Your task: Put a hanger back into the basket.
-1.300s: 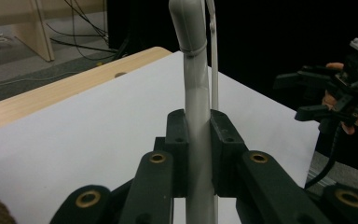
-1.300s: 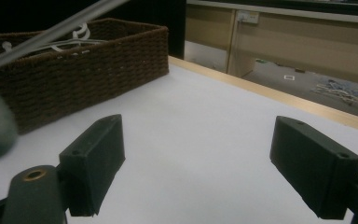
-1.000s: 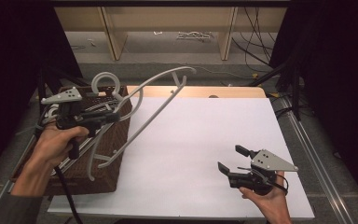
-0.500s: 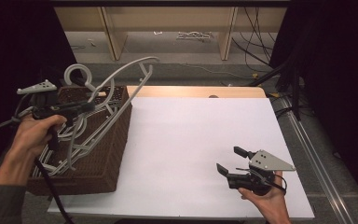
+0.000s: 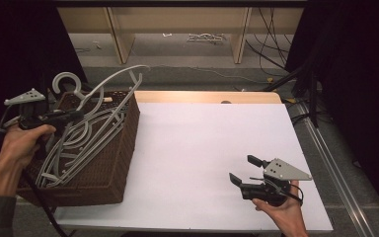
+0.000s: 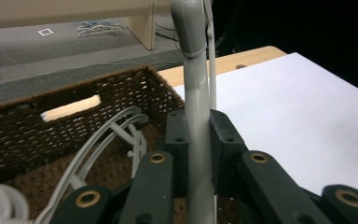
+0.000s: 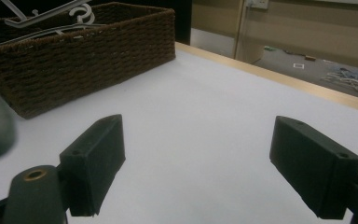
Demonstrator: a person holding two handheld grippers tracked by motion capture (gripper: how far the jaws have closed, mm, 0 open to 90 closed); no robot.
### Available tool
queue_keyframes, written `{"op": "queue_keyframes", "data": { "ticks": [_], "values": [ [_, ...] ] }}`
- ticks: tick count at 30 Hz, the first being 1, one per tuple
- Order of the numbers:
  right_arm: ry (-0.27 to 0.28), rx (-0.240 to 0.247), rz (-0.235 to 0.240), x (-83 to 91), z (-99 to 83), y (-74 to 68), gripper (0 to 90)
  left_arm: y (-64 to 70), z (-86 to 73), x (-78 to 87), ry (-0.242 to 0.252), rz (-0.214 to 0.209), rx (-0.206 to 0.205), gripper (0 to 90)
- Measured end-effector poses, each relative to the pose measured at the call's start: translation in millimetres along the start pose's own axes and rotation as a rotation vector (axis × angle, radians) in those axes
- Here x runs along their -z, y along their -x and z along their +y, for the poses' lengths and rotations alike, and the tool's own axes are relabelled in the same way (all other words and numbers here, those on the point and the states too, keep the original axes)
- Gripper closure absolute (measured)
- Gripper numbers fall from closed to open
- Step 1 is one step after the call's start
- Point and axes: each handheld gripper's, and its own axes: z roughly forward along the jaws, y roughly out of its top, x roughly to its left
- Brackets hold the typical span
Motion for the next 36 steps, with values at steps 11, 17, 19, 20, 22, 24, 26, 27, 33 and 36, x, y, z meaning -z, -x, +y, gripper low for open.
{"op": "queue_keyframes", "data": {
  "ticks": [11, 17, 19, 20, 22, 24, 26, 27, 33, 36],
  "values": [
    [-0.03, -0.019, -0.002, 1.6, -0.2, -0.2, 18.3, -21.6, -25.5, 9.2, -0.031, 0.034, 0.011, 79.4],
    [-0.021, -0.025, 0.004, 0.6, -0.6, -0.5, 18.2, -29.2, -33.5, 13.1, -0.052, 0.044, 0.014, 79.4],
    [-0.029, -0.02, 0.003, 1.2, -0.2, -0.1, 18.2, -31.4, -35.8, 13.8, -0.059, 0.048, 0.01, 79.5],
    [-0.026, -0.023, 0.007, 0.8, -0.5, -0.3, 18.2, -32.7, -37.0, 14.4, -0.061, 0.052, 0.011, 79.4],
    [-0.021, -0.025, 0.012, 0.2, -0.9, -0.4, 18.2, -36.2, -39.7, 16.3, -0.063, 0.058, 0.014, 79.4],
    [-0.026, -0.022, 0.009, 0.5, -0.7, -0.3, 18.2, -39.4, -43.5, 17.4, -0.065, 0.063, 0.022, 79.4],
    [-0.021, -0.025, 0.011, 0.0, -1.0, -0.1, 18.2, -41.4, -47.2, 17.6, -0.085, 0.069, 0.017, 79.5],
    [-0.009, -0.005, 0.004, -0.5, -0.9, 1.3, 18.2, -42.4, -48.7, 17.6, -0.097, 0.073, 0.01, 79.4],
    [-0.034, -0.013, 0.007, 0.4, -0.5, -0.2, 18.2, -48.4, -57.0, 12.8, -0.125, 0.073, 0.023, 79.4],
    [-0.032, -0.012, 0.005, 0.4, -0.8, 0.1, 18.1, -49.2, -58.6, 11.1, -0.14, 0.068, 0.026, 79.3]
  ]
}}
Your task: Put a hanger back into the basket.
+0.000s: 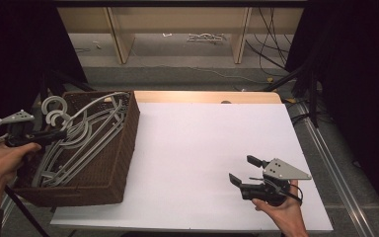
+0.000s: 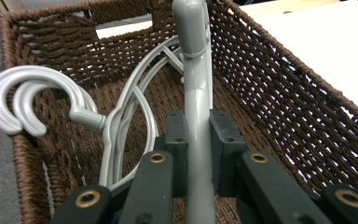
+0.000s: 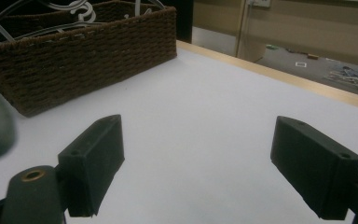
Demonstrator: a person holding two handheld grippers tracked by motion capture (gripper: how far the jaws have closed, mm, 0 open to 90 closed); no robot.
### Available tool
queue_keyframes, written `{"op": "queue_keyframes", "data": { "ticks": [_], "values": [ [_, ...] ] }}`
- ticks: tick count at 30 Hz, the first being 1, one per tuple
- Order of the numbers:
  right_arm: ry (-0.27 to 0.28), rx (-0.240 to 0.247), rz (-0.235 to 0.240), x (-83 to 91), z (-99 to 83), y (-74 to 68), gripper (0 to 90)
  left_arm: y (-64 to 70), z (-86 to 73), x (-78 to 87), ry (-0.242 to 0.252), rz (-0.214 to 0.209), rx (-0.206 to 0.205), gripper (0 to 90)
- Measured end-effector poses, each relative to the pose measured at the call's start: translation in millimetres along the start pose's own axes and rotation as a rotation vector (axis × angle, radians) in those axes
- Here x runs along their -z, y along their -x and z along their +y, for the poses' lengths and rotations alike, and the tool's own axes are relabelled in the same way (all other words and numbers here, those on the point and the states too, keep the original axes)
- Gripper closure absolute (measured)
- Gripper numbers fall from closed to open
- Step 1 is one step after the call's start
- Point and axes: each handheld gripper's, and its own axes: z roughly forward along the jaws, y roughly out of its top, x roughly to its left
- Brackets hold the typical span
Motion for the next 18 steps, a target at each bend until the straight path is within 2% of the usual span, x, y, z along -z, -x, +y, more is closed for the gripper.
{"op": "queue_keyframes", "data": {
  "ticks": [4, 6, 10, 11, 14, 16, 17, 18],
  "values": [
    [0.009, 0.009, -0.005, -0.5, -0.3, 1.2, 18.0, 0.9, 1.5, -4.6, -0.027, 0.005, -0.011, 79.3],
    [0.009, 0.009, -0.003, -0.7, -0.3, 1.2, 17.9, -1.5, 2.3, -7.4, -0.075, 0.006, -0.024, 79.3],
    [0.008, 0.01, -0.002, -0.6, -0.3, 1.0, 17.7, -0.5, 1.9, -18.6, -0.134, 0.017, -0.036, 79.3],
    [0.008, 0.011, -0.003, -0.8, -0.5, 1.2, 17.7, -2.1, 1.9, -19.9, -0.165, 0.011, -0.062, 79.3],
    [0.005, -0.016, 0.016, -2.2, -1.6, -0.2, 17.6, -2.2, 1.2, -24.6, -0.172, 0.005, -0.051, 79.2],
    [0.009, -0.015, 0.017, -2.5, -1.8, 0.0, 17.6, -2.7, 0.7, -24.6, -0.165, 0.009, -0.048, 79.2],
    [0.009, -0.014, 0.017, -2.6, -1.7, 0.0, 17.6, -3.5, 1.2, -23.9, -0.182, 0.011, -0.051, 79.2],
    [0.019, 0.006, 0.005, -3.0, -1.6, 1.1, 17.5, -3.7, 0.8, -24.5, -0.176, 0.018, -0.048, 79.1]
  ]
}}
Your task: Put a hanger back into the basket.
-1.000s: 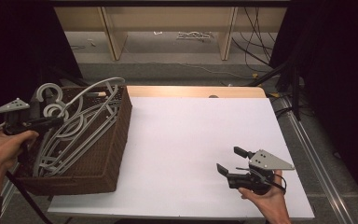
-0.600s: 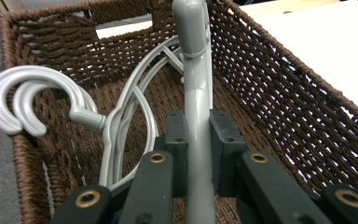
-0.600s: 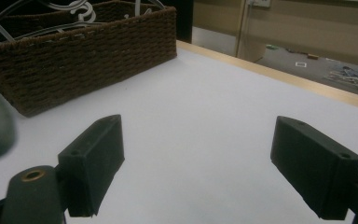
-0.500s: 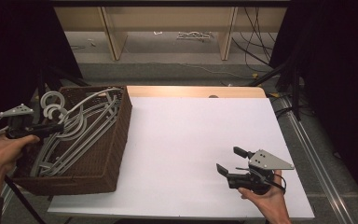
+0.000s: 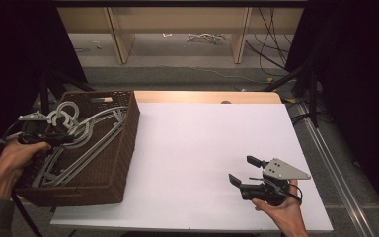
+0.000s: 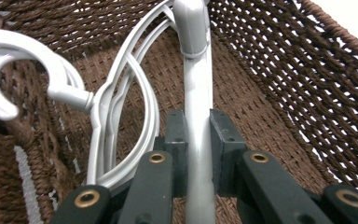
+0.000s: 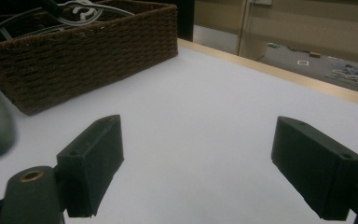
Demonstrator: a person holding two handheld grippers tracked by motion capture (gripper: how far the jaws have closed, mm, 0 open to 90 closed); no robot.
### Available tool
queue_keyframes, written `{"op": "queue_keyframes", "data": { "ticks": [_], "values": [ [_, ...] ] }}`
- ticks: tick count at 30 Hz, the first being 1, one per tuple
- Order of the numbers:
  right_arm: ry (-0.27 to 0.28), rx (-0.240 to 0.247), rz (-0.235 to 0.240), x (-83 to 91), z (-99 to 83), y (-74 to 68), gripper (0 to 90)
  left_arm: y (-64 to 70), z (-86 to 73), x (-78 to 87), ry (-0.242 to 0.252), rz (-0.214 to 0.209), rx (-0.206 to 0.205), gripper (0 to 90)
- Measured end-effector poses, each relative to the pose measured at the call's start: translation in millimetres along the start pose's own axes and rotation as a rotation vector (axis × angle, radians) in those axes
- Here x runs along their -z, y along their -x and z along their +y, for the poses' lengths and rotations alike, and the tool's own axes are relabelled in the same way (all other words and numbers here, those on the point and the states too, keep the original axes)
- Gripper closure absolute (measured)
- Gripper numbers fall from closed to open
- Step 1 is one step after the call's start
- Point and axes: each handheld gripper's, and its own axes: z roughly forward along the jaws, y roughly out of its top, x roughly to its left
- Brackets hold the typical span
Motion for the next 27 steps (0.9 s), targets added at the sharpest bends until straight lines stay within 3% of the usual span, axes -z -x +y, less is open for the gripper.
{"op": "queue_keyframes", "data": {
  "ticks": [2, 3, 6, 11, 15, 18, 25, 27],
  "values": [
    [-0.03, 0.006, -0.008, 2.1, 0.6, -0.4, 17.5, -2.6, -0.2, -0.5, -0.019, 0.016, -0.004, 78.8],
    [-0.037, 0.008, -0.007, 2.5, 0.9, -0.4, 17.6, -3.7, -1.0, -0.8, -0.023, 0.034, 0.021, 78.4],
    [-0.019, 0.007, -0.002, 0.8, 0.4, -0.8, 17.5, -7.4, -1.7, -5.8, -0.057, 0.075, 0.022, 73.8],
    [-0.021, 0.002, -0.001, 0.8, 0.0, 0.4, 17.5, -9.4, -2.6, -10.3, -0.059, 0.114, 0.075, 69.3],
    [-0.021, 0.002, -0.001, 0.6, -0.1, 0.5, 17.5, -10.5, -6.1, -14.3, -0.088, 0.188, 0.102, 62.4],
    [-0.02, 0.002, -0.002, 0.4, -0.1, 0.7, 17.5, -12.5, -8.7, -9.8, -0.068, 0.213, 0.121, 56.7],
    [-0.029, -0.014, 0.001, -0.1, -0.7, -0.4, 17.4, -7.2, -7.0, 6.5, 0.024, 0.205, 0.147, 46.5],
    [-0.016, -0.002, 0.0, -0.2, -0.6, 0.4, 17.4, -3.8, -7.3, 10.0, 0.033, 0.196, 0.13, 43.5]
  ]
}}
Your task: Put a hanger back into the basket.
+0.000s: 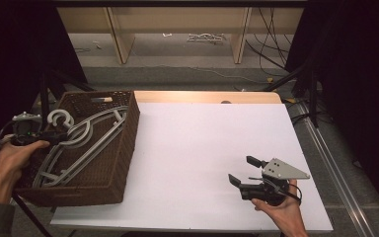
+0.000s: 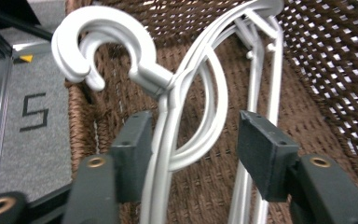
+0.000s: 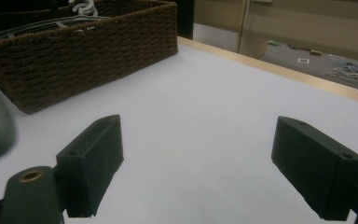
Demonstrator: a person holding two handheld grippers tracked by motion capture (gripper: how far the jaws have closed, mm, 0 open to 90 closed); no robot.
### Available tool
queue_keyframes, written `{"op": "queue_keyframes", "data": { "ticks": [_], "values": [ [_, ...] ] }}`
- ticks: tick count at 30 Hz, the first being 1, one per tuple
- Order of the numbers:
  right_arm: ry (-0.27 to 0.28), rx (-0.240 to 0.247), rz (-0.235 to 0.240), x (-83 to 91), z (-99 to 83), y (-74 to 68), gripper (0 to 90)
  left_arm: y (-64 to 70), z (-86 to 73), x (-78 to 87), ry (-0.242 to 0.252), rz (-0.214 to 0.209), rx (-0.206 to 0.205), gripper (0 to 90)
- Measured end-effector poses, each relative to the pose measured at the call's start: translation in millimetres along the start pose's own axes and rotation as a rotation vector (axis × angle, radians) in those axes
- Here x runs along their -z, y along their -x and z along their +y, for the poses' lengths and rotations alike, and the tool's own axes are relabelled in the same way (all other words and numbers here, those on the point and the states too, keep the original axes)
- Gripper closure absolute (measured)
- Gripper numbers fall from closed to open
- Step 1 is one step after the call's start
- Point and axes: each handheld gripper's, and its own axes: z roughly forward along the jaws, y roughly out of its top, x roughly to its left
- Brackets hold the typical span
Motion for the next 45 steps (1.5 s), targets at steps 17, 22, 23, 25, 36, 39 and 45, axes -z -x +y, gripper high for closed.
{"op": "queue_keyframes", "data": {
  "ticks": [17, 22, 23, 25, 36, 39, 45],
  "values": [
    [0.011, 0.005, -0.011, 0.2, 0.1, -0.3, 17.3, 74.4, 8.2, 30.0, 0.254, -0.143, 0.064, 25.2],
    [0.001, -0.012, -0.006, 0.6, -0.2, -1.4, 17.3, 94.5, 8.6, 31.7, 0.292, -0.174, 0.048, 23.0],
    [0.0, -0.012, -0.005, 0.6, -0.2, -1.5, 17.3, 97.5, 8.8, 32.0, 0.295, -0.18, 0.045, 22.7],
    [0.0, -0.013, -0.005, 0.3, -0.2, -1.7, 17.3, 105.5, 9.0, 33.2, 0.314, -0.196, 0.038, 21.8],
    [0.003, -0.02, 0.012, -0.2, -0.6, -2.6, 17.1, 158.3, 7.9, 37.1, 0.377, -0.344, 0.015, 18.4],
    [-0.009, -0.015, 0.005, 0.9, -0.3, -2.7, 17.0, 171.0, 7.4, 37.0, 0.397, -0.368, 0.004, 18.5],
    [-0.007, -0.021, 0.011, 0.6, -0.5, -3.4, 16.6, 194.8, 0.1, 32.4, 0.42, -0.409, -0.011, 18.7]
  ]
}}
